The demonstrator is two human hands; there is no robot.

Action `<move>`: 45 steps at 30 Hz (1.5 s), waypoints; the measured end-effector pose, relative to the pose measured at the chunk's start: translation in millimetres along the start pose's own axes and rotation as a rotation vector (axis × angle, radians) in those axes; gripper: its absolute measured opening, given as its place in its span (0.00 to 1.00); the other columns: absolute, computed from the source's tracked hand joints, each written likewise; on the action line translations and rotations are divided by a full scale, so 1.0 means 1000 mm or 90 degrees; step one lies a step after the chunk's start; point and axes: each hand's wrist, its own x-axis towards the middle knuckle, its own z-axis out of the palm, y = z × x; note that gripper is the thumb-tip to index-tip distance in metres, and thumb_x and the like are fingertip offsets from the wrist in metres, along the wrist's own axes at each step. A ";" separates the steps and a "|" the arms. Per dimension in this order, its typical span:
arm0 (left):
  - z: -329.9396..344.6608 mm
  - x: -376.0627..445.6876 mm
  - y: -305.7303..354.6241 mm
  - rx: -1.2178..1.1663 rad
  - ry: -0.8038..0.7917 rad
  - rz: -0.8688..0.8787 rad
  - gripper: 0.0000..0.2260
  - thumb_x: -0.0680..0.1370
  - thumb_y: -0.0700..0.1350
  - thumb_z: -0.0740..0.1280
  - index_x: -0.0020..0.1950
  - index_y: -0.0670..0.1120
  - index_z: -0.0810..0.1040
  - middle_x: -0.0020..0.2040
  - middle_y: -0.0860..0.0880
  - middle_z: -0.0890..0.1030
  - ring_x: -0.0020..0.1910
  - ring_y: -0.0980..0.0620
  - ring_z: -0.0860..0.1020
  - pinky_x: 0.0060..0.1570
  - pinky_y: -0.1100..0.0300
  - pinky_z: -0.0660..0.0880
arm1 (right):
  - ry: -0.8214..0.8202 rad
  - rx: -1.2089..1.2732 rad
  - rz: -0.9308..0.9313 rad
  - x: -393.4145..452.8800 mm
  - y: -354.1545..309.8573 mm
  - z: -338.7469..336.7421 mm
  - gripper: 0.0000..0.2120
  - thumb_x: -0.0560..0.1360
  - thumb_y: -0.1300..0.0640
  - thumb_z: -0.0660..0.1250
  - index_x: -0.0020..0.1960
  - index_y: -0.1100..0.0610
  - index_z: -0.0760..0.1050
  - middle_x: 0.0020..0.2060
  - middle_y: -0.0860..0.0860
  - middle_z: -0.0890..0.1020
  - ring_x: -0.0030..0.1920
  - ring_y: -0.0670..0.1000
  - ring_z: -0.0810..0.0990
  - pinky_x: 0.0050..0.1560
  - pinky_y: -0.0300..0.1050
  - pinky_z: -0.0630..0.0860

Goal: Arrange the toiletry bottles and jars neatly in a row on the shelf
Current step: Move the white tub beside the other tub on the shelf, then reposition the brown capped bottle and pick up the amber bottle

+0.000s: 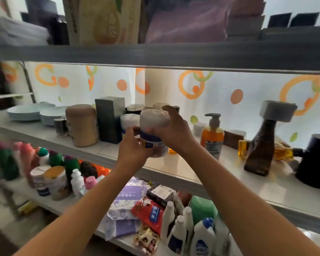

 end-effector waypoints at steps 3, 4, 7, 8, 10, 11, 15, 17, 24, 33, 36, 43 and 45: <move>0.003 0.017 -0.019 0.012 0.000 -0.027 0.37 0.61 0.47 0.83 0.64 0.50 0.68 0.59 0.52 0.79 0.56 0.49 0.79 0.57 0.50 0.78 | -0.038 0.021 0.019 0.015 0.008 0.012 0.33 0.71 0.53 0.76 0.70 0.54 0.66 0.46 0.40 0.73 0.45 0.44 0.73 0.35 0.21 0.67; 0.005 0.022 -0.025 0.016 -0.002 -0.034 0.37 0.61 0.46 0.83 0.64 0.50 0.68 0.60 0.52 0.78 0.57 0.49 0.79 0.58 0.49 0.78 | -0.053 0.022 0.026 0.019 0.013 0.016 0.31 0.72 0.54 0.75 0.70 0.54 0.66 0.42 0.39 0.69 0.42 0.41 0.71 0.34 0.21 0.67; 0.016 0.037 -0.043 0.026 -0.024 -0.051 0.37 0.62 0.45 0.82 0.66 0.49 0.67 0.62 0.50 0.78 0.59 0.46 0.78 0.59 0.46 0.77 | -0.080 0.016 0.060 0.034 0.029 0.033 0.28 0.72 0.55 0.75 0.68 0.56 0.68 0.49 0.48 0.74 0.49 0.48 0.75 0.46 0.32 0.71; 0.020 0.042 -0.048 0.040 -0.027 -0.054 0.37 0.62 0.46 0.82 0.66 0.49 0.68 0.62 0.50 0.78 0.59 0.46 0.78 0.58 0.46 0.78 | -0.075 0.014 0.071 0.039 0.034 0.040 0.29 0.71 0.54 0.76 0.68 0.57 0.68 0.52 0.51 0.75 0.50 0.48 0.73 0.50 0.36 0.72; 0.026 0.049 -0.057 0.080 -0.021 -0.048 0.35 0.63 0.47 0.82 0.66 0.49 0.69 0.62 0.50 0.79 0.59 0.47 0.79 0.58 0.47 0.78 | -0.041 -0.004 0.072 0.047 0.045 0.054 0.34 0.67 0.52 0.79 0.69 0.56 0.69 0.61 0.54 0.76 0.55 0.50 0.74 0.57 0.43 0.75; 0.029 0.052 -0.062 0.096 -0.010 -0.047 0.34 0.64 0.47 0.81 0.65 0.49 0.70 0.62 0.50 0.79 0.59 0.47 0.78 0.59 0.48 0.78 | -0.027 -0.024 0.067 0.052 0.051 0.061 0.36 0.66 0.51 0.79 0.70 0.55 0.70 0.63 0.54 0.75 0.58 0.52 0.74 0.60 0.46 0.76; 0.035 0.063 -0.067 0.108 0.030 -0.067 0.29 0.66 0.45 0.79 0.64 0.47 0.73 0.60 0.48 0.79 0.56 0.47 0.79 0.57 0.51 0.76 | -0.004 -0.086 0.041 0.069 0.065 0.080 0.30 0.71 0.54 0.75 0.71 0.54 0.70 0.65 0.56 0.71 0.64 0.57 0.74 0.63 0.50 0.76; 0.036 0.067 -0.065 0.107 0.033 -0.066 0.25 0.69 0.43 0.77 0.63 0.45 0.74 0.58 0.47 0.79 0.55 0.46 0.79 0.56 0.50 0.76 | 0.022 -0.145 0.026 0.075 0.068 0.088 0.27 0.73 0.56 0.72 0.71 0.54 0.71 0.66 0.56 0.69 0.65 0.57 0.72 0.64 0.50 0.75; 0.042 0.065 -0.059 0.121 0.053 -0.063 0.19 0.71 0.46 0.76 0.57 0.45 0.73 0.54 0.48 0.80 0.52 0.48 0.79 0.53 0.53 0.77 | 0.066 -0.238 0.007 0.084 0.068 0.099 0.20 0.76 0.60 0.68 0.68 0.56 0.73 0.66 0.57 0.68 0.66 0.58 0.72 0.62 0.51 0.76; 0.036 0.046 -0.037 0.097 0.037 -0.097 0.22 0.72 0.42 0.75 0.62 0.44 0.72 0.58 0.44 0.78 0.57 0.44 0.77 0.58 0.45 0.77 | -0.041 -0.106 0.014 0.065 0.059 0.062 0.26 0.72 0.59 0.70 0.68 0.59 0.70 0.63 0.57 0.74 0.60 0.59 0.77 0.58 0.51 0.80; 0.034 0.035 -0.013 0.091 0.034 -0.055 0.26 0.71 0.38 0.75 0.67 0.44 0.69 0.62 0.43 0.75 0.59 0.43 0.76 0.58 0.45 0.77 | -0.047 -0.051 0.015 0.047 0.055 0.040 0.26 0.72 0.59 0.72 0.69 0.58 0.71 0.63 0.55 0.75 0.59 0.56 0.77 0.54 0.42 0.75; 0.059 0.008 0.059 0.097 -0.046 0.081 0.26 0.71 0.41 0.74 0.66 0.47 0.68 0.65 0.46 0.74 0.63 0.45 0.74 0.57 0.54 0.73 | 0.014 -0.054 0.031 0.002 0.067 -0.043 0.22 0.73 0.54 0.71 0.66 0.54 0.73 0.65 0.54 0.75 0.61 0.53 0.76 0.60 0.49 0.75; 0.073 -0.004 0.078 0.076 -0.116 0.113 0.27 0.72 0.43 0.74 0.68 0.48 0.67 0.67 0.48 0.72 0.64 0.47 0.72 0.57 0.55 0.72 | 0.050 -0.042 0.050 -0.010 0.073 -0.068 0.19 0.73 0.54 0.71 0.63 0.52 0.75 0.65 0.53 0.76 0.60 0.52 0.77 0.63 0.52 0.75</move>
